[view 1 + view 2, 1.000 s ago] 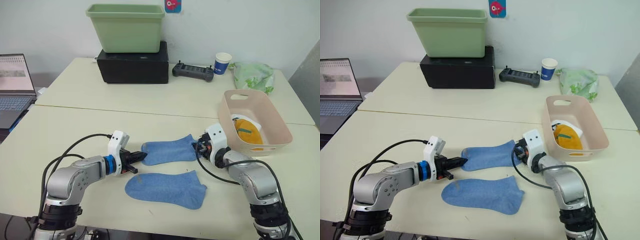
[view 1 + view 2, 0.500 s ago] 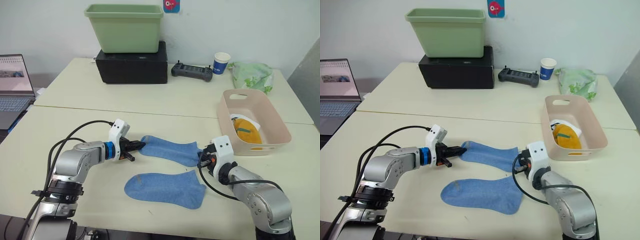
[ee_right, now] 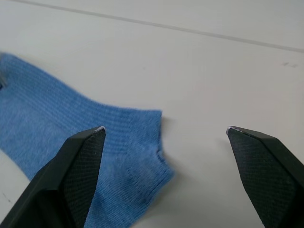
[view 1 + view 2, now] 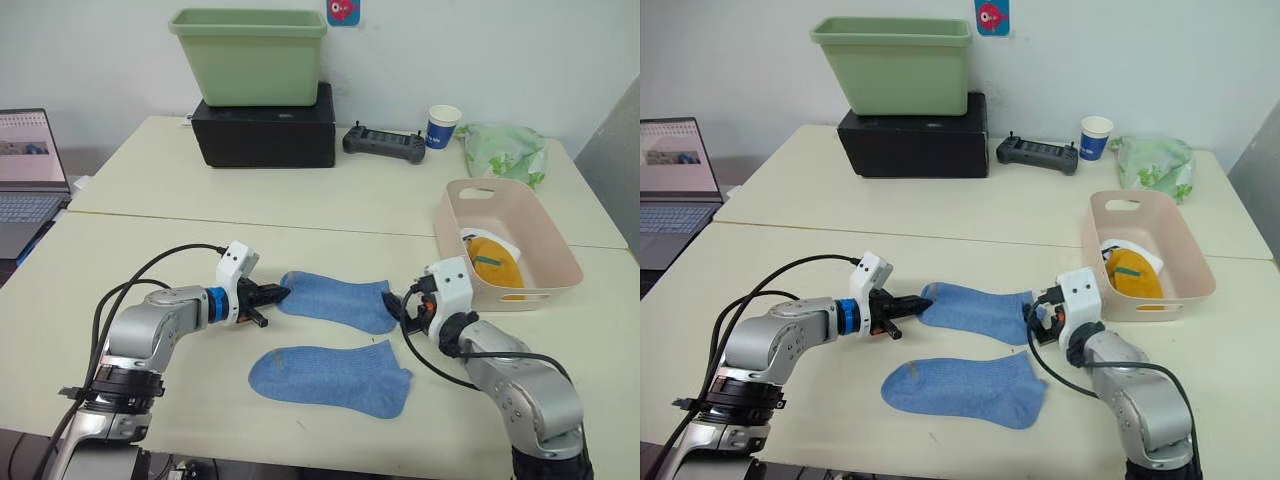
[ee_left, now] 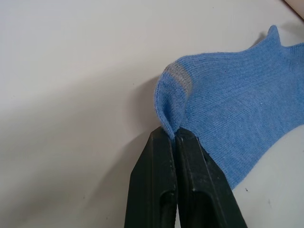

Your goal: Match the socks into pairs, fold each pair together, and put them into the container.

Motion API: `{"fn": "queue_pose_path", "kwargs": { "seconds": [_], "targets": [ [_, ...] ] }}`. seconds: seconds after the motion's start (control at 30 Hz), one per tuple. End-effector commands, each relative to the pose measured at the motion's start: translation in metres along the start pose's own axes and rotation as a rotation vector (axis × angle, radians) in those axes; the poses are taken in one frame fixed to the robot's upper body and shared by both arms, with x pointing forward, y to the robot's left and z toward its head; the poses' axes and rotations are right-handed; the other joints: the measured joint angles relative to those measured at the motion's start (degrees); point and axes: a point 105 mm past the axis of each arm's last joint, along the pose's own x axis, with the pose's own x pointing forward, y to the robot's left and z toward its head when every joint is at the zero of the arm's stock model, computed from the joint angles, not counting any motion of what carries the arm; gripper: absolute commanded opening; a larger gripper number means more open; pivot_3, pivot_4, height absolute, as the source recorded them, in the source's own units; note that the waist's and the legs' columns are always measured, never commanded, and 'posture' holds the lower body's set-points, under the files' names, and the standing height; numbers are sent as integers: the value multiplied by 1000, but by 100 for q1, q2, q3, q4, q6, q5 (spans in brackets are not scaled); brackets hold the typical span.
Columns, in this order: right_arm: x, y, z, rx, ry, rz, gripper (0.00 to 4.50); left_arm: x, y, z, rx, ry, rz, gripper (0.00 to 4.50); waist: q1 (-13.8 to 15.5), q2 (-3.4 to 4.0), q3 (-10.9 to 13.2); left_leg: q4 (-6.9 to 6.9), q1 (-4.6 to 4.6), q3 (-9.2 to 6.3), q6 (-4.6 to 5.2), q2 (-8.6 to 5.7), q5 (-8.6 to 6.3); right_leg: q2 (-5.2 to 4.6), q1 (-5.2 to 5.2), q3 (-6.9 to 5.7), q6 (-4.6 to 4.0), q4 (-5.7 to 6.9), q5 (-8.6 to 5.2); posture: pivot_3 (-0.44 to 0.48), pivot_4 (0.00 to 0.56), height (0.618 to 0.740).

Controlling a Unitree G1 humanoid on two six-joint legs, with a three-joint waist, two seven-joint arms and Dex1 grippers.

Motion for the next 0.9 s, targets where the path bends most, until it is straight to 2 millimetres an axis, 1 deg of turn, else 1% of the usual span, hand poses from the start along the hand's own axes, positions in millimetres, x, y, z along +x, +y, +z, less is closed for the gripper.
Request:
{"fn": "queue_pose_path", "kwargs": {
  "seconds": [0.03, 0.13, 0.27, 0.33, 0.47, 0.57, 0.63, 0.67, 0.73, 0.8, 0.9],
  "targets": [
    [2, -4, 0, -3, -2, -19, 4183, -1, -1, -3, -7, 7, 10, 0, 2, 0, 0, 0, 0, 2, 0, 0, 0, -1, 0, 0, 0, 0, 0, 0, 150, 720],
    [5, -4, 0, 23, -8, -10, 3582, -1, -1, -4, -9, 6, 11, 0, 1, 0, 0, 0, 0, 4, 0, 0, 0, -1, 0, 1, 0, 1, 0, 0, 150, 720],
    [3, 4, 0, 17, -12, 41, 2116, -1, -3, -4, -17, -1, 7, 0, 1, 0, 0, 0, 0, 5, 0, 0, 0, -1, 0, 0, 0, 0, 0, 0, 150, 720],
    [2, 5, 2, 20, -17, 46, 1367, -1, -4, -4, -20, -6, 5, 0, 1, 0, 0, 0, 0, 6, 0, 0, 0, -1, 0, 0, 0, 0, 0, 0, 150, 720],
    [1, 7, 1, 35, -12, 63, 35, -2, -5, -4, -22, -9, 4, 0, 1, 0, 0, 0, 0, 5, 0, 1, 0, -1, 0, 0, 0, 1, 0, 0, 150, 720],
    [0, 9, 4, 36, -27, 81, 35, -5, -6, -1, -36, -32, -1, 0, 0, 0, 0, 0, 0, 6, 0, 1, 0, -1, 0, 0, 0, 0, 0, 0, 150, 720],
    [-4, 12, 14, 42, -78, 116, 35, -10, -9, 7, -49, -68, -12, 0, -1, 0, 0, 0, 0, 5, 0, 1, 0, -1, 0, 1, 0, 0, 0, 0, 150, 720],
    [-12, 19, 27, 56, -147, 177, 35, -19, -17, 19, -31, -131, -58, 0, -4, 0, 1, 0, -1, 5, 0, 2, 0, -1, -1, 0, 0, 0, 0, 0, 150, 720],
    [-26, 27, 44, 65, -227, 258, 35, -36, -27, 35, -21, -212, -123, 0, -3, 1, 4, -1, -5, 0, 0, 5, 0, -1, -5, 2, 0, 0, 0, 0, 150, 720],
    [-37, 29, 49, 84, -253, 297, 35, -48, -30, 37, -45, -215, -139, 0, 6, 0, 4, -1, -9, -10, 0, 7, 0, -3, -5, -1, 0, -2, 0, 0, 150, 720],
    [-60, 38, 56, 137, -279, 413, 35, -73, -51, 35, -94, -178, -236, 0, -7, 0, 4, -4, -2, -23, 0, 8, 0, -4, 1, -1, 0, -3, 0, 0, 150, 720]
  ]
}}
